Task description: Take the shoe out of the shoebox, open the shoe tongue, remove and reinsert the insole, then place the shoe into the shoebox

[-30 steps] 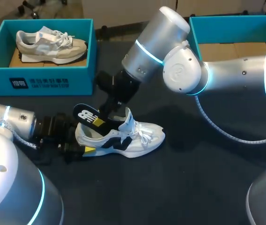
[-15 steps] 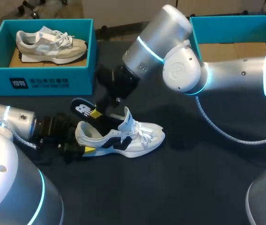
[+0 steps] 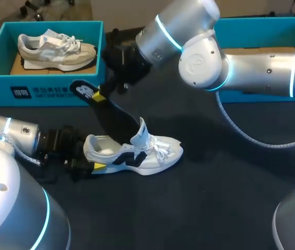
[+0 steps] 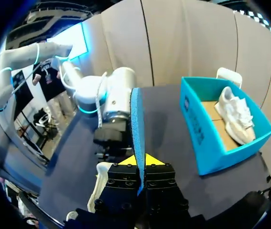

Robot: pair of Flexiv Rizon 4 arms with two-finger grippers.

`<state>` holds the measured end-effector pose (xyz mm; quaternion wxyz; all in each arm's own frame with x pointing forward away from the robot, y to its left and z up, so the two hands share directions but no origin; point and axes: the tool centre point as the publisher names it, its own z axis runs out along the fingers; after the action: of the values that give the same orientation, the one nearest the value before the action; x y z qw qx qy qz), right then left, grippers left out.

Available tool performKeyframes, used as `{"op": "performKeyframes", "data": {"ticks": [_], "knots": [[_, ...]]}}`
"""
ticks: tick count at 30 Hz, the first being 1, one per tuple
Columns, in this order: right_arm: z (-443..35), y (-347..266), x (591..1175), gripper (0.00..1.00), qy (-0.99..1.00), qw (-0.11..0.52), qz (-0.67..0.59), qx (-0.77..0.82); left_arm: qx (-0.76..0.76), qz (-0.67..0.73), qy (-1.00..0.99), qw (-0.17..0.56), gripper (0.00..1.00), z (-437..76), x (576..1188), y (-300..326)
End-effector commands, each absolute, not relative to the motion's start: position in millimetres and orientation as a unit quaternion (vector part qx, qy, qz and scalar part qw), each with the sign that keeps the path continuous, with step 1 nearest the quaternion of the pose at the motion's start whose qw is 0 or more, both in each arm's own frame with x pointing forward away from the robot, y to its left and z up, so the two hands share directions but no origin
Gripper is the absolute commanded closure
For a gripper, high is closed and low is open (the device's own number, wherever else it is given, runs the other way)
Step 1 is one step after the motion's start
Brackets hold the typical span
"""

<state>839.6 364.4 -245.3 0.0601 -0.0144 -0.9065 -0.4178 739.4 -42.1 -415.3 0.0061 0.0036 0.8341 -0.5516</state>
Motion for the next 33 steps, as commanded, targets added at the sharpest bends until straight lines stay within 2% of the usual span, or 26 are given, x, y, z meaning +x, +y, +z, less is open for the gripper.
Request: {"op": "performKeyframes", "data": {"ticks": [1, 11, 18, 33], "knots": [[-233, 362, 842, 1.00, -0.907, 0.038, -0.418, -0.024, 0.004, -0.551, 0.834, 0.007, 1.00, -416, 739, -43], [-204, 360, 870, 1.00, -0.868, -0.072, -0.488, -0.049, 0.004, -0.551, 0.834, 0.007, 1.00, -416, 739, -43], [-192, 347, 879, 1.00, -0.841, -0.109, -0.529, -0.037, 0.004, -0.551, 0.834, 0.007, 1.00, -416, 739, -43], [-192, 347, 879, 1.00, -0.841, -0.109, -0.529, -0.037, 0.004, -0.551, 0.834, 0.007, 1.00, -416, 739, -43]]}}
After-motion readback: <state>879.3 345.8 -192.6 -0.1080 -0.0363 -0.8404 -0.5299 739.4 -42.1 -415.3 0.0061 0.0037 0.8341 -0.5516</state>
